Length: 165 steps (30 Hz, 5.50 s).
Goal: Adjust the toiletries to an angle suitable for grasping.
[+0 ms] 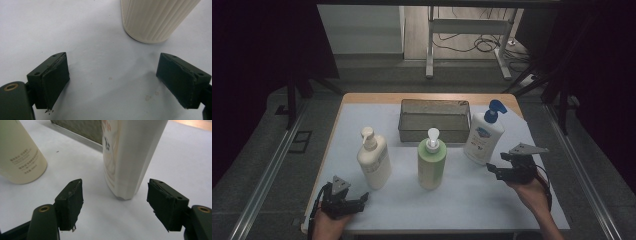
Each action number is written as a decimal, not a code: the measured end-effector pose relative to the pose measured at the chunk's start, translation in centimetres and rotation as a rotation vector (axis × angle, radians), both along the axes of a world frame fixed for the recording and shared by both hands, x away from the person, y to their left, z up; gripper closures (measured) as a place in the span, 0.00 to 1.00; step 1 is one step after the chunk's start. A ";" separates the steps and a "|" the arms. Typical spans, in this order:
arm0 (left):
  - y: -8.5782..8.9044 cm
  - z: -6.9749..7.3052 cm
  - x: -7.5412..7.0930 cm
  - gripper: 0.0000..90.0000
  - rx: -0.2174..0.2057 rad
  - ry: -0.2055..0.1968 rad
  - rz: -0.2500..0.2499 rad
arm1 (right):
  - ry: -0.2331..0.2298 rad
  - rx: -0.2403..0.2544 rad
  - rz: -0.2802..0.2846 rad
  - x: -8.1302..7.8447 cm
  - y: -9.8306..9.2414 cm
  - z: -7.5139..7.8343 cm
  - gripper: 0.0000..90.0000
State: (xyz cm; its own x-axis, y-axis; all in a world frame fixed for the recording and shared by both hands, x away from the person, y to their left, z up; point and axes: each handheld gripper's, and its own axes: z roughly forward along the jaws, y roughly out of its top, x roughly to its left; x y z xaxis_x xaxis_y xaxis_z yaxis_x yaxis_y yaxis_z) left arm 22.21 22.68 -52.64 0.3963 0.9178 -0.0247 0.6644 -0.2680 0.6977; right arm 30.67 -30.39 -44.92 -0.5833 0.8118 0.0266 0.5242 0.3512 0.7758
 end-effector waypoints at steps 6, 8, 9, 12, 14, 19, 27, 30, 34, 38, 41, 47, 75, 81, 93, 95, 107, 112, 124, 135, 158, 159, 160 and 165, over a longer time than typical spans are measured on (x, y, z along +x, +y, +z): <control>0.0 0.0 0.0 0.12 0.000 -0.001 0.000 | -0.009 0.012 0.006 0.6 -0.1 1.0 0.29; 0.0 0.0 0.0 0.12 0.000 -0.001 0.000 | -0.010 0.012 0.007 0.8 -0.1 1.4 0.28; 0.0 0.0 0.0 0.12 0.000 -0.001 0.000 | -0.013 0.012 0.009 1.0 -0.1 1.6 0.27; 0.0 0.0 0.0 0.12 0.000 -0.001 0.000 | -0.012 0.021 0.014 1.4 -0.1 2.1 0.25; 0.0 0.0 0.0 0.12 -0.001 -0.001 0.000 | -0.014 0.017 0.019 1.7 -0.1 2.5 0.24; 0.0 0.0 0.0 0.12 -0.001 -0.001 0.000 | -0.011 0.031 0.023 2.5 0.0 3.4 0.23; 0.0 0.0 0.0 0.12 -0.001 0.000 -0.001 | -0.026 0.034 0.049 3.7 0.7 4.7 0.20; 0.0 0.0 0.0 0.12 0.000 -0.001 0.000 | -0.031 0.022 0.056 4.2 1.0 5.0 0.19; 0.0 0.0 0.0 0.12 -0.001 0.000 -0.001 | -0.032 0.008 0.058 4.9 1.5 5.2 0.18; 0.0 0.0 0.0 0.12 -0.001 0.000 -0.001 | -0.032 0.007 0.058 5.6 1.7 5.2 0.19; 0.0 0.0 0.0 0.12 -0.001 0.000 -0.001 | -0.034 0.001 0.059 6.0 2.0 5.1 0.20; 0.0 0.0 0.0 0.12 -0.001 0.000 -0.001 | -0.041 -0.001 0.071 6.9 2.5 5.1 0.22; 0.0 0.0 0.0 0.12 -0.002 0.001 -0.001 | -0.082 0.002 0.058 6.8 3.4 5.2 0.44; 0.0 0.0 0.0 0.12 -0.002 0.001 -0.001 | -0.097 0.025 0.062 6.3 3.6 5.8 0.45; 0.0 0.0 0.0 0.12 -0.002 0.001 -0.001 | -0.128 0.059 0.078 5.3 4.2 8.3 0.45; 0.0 0.0 0.0 0.12 -0.002 0.001 -0.001 | -0.133 0.063 0.081 5.2 4.4 8.7 0.45; 0.0 0.0 0.0 0.12 0.002 -0.001 -0.004 | -0.150 0.083 0.095 5.1 5.8 11.6 0.45; 0.0 0.0 0.1 0.12 0.000 -0.002 -0.003 | -0.162 0.101 0.100 5.4 6.5 12.5 0.45; 0.0 0.0 0.1 0.12 0.000 -0.002 -0.002 | -0.184 0.115 0.107 6.6 8.7 13.9 0.45; 0.0 0.0 0.1 0.12 -0.001 -0.003 -0.002 | -0.197 0.115 0.107 8.2 10.8 14.6 0.45; 0.0 0.0 0.1 0.12 -0.002 -0.003 -0.002 | -0.214 0.129 0.099 12.1 15.5 14.7 0.46; 0.0 0.0 0.1 0.12 -0.002 -0.003 -0.002 | -0.214 0.129 0.097 12.2 15.7 14.7 0.46; 0.0 0.0 0.1 0.12 -0.002 -0.003 -0.002 | -0.215 0.130 0.095 12.4 15.9 14.6 0.46; 0.0 0.0 0.1 0.12 -0.001 -0.003 -0.002 | -0.223 0.135 0.086 13.1 16.8 14.6 0.46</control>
State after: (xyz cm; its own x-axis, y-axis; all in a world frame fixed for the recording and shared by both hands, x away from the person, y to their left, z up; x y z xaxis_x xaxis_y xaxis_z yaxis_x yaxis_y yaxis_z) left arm 22.27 22.71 -52.65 0.3980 0.9170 -0.0249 0.6619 -0.2682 0.7000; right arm 43.75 -13.63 -30.34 -0.6537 0.7567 -0.0056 0.3079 0.2727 0.9115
